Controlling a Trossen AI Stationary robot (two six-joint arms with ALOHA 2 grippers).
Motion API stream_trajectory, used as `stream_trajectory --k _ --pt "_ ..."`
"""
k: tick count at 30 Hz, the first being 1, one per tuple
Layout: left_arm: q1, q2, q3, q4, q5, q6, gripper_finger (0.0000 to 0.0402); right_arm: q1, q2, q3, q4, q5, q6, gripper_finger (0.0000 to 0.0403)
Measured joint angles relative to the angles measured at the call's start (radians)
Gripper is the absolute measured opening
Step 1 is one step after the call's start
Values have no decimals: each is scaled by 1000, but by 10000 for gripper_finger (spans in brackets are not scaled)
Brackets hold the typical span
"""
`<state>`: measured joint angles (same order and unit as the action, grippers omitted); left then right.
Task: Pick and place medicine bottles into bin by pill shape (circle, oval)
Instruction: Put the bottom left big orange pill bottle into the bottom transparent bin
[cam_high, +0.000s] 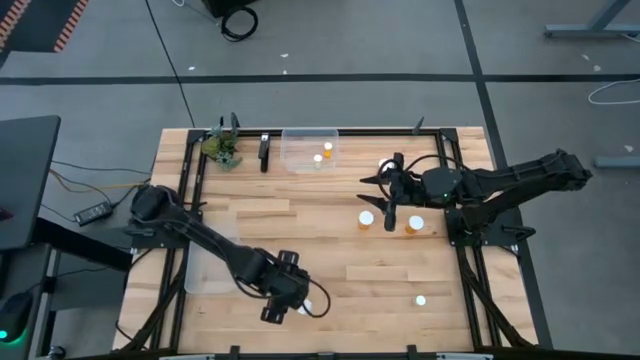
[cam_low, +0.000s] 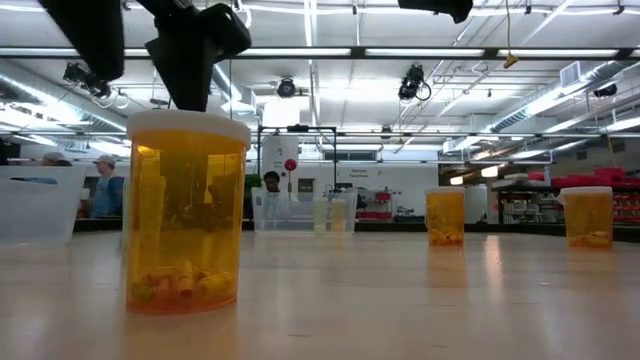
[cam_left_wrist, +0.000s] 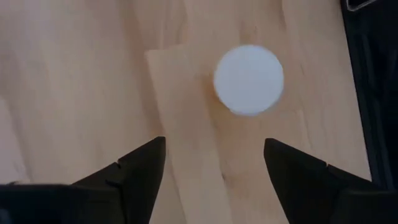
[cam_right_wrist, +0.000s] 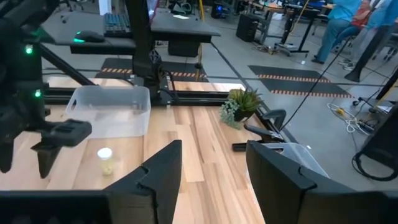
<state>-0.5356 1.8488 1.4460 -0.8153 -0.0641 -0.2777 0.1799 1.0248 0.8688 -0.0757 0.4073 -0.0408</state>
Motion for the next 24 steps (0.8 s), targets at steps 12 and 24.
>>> stream_trajectory --k 12,24 --pt "-54 153 104 -24 -62 33 283 22 0 0 5 -20 15 186" --pt "-50 164 106 91 -82 1 283 59 0 0 29 -15 15 186"
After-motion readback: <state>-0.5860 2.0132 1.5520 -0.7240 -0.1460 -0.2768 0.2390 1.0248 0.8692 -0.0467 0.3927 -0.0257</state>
